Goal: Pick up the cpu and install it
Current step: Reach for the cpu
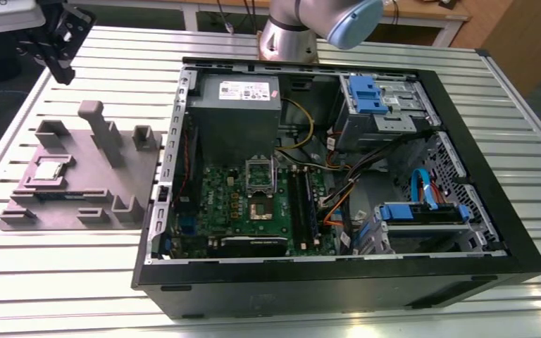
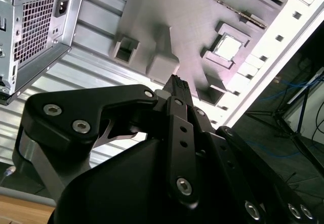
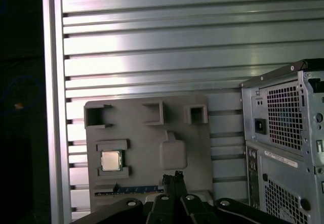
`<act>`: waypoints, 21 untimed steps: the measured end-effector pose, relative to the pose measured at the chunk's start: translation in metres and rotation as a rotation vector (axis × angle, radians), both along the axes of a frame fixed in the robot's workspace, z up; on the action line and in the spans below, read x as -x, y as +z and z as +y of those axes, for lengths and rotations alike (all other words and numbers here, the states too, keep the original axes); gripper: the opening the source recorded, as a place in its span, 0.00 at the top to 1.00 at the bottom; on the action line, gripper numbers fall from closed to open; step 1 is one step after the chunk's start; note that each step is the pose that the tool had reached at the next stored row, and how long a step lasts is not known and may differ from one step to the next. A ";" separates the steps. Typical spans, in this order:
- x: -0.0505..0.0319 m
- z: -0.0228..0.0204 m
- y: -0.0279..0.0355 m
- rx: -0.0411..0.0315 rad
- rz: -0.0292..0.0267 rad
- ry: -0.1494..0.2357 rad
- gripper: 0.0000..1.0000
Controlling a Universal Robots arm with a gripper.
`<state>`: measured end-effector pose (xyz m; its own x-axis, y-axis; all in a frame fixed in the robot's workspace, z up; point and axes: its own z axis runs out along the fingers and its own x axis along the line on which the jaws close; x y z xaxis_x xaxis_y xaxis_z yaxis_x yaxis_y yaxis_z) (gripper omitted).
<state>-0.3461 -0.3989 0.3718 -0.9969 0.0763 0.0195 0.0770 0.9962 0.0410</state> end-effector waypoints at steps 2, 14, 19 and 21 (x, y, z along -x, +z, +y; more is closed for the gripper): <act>0.0013 0.0000 0.0000 0.0000 -0.0001 0.000 0.90; 0.0085 0.0000 -0.0002 0.0000 0.0000 0.000 0.90; 0.0102 0.0000 -0.0004 0.0000 -0.0001 0.000 0.90; 0.0110 0.0000 -0.0004 0.0000 -0.0001 0.000 0.90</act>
